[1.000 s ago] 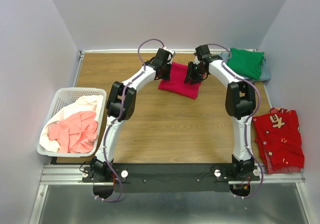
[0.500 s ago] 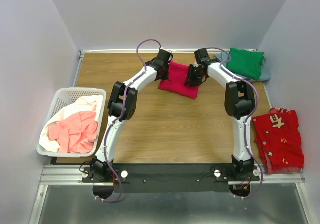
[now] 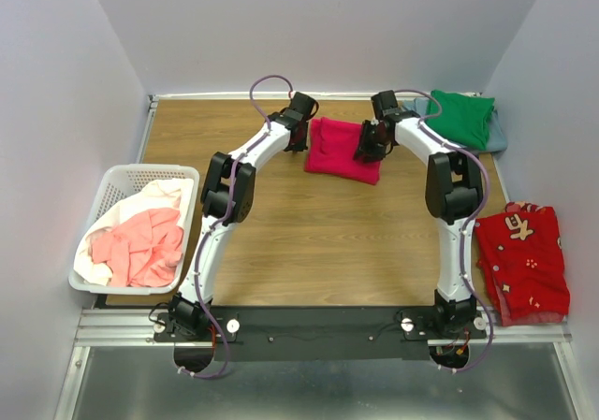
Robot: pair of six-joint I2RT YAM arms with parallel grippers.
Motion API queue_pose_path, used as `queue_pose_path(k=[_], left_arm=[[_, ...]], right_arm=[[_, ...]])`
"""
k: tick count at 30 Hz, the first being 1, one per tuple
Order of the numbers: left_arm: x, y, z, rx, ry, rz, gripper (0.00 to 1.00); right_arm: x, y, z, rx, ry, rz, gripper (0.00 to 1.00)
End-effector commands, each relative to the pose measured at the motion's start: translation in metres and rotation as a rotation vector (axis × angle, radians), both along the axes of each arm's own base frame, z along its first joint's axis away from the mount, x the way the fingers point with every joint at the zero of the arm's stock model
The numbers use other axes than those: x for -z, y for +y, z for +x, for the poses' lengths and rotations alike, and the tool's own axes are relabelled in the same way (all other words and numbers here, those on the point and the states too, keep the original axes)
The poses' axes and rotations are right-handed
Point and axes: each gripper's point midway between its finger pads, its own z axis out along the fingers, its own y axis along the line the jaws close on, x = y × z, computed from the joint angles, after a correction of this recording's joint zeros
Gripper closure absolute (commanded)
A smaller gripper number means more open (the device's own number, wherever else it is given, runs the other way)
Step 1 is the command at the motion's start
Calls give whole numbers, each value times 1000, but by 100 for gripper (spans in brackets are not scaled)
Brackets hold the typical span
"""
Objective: Fold and stack the t-shirts
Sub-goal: Fold the tshirt
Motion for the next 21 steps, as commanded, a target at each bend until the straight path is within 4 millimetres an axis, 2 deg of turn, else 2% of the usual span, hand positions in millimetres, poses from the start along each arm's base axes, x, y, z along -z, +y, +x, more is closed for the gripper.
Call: queue_pose_path(k=[1, 5, 8, 10, 15, 16, 18, 19, 20, 21], left_arm=[[16, 16, -7, -43, 52, 57, 80], [-5, 7, -5, -3, 5, 6, 81], [-26, -2, -2, 38, -36, -39, 81], [-43, -11, -2, 85, -72, -69, 81], [-81, -44, -9, 211, -151, -153, 81], [-86, -50, -12, 239, -162, -155, 81], [-95, -67, -22, 283, -176, -164, 81], [-97, -75, -29, 317, -172, -183, 81], [-99, -86, -37, 348, -176, -183, 81], [-106, -90, -39, 354, -193, -189, 81]], right_arm=[[25, -36, -20, 36, 96, -128, 54], [10, -43, -15, 42, 52, -170, 54], [3, -57, -15, 58, 35, -235, 54], [-9, -60, -13, 57, 8, -250, 54], [-48, -45, 10, 14, -97, -189, 53], [-56, -41, 21, 11, -126, -175, 53], [-62, -33, 33, 0, -148, -143, 52], [-76, -29, 45, 5, -189, -125, 52], [-66, -23, 48, -8, -173, -102, 52], [-68, -19, 53, -12, -180, -86, 52]])
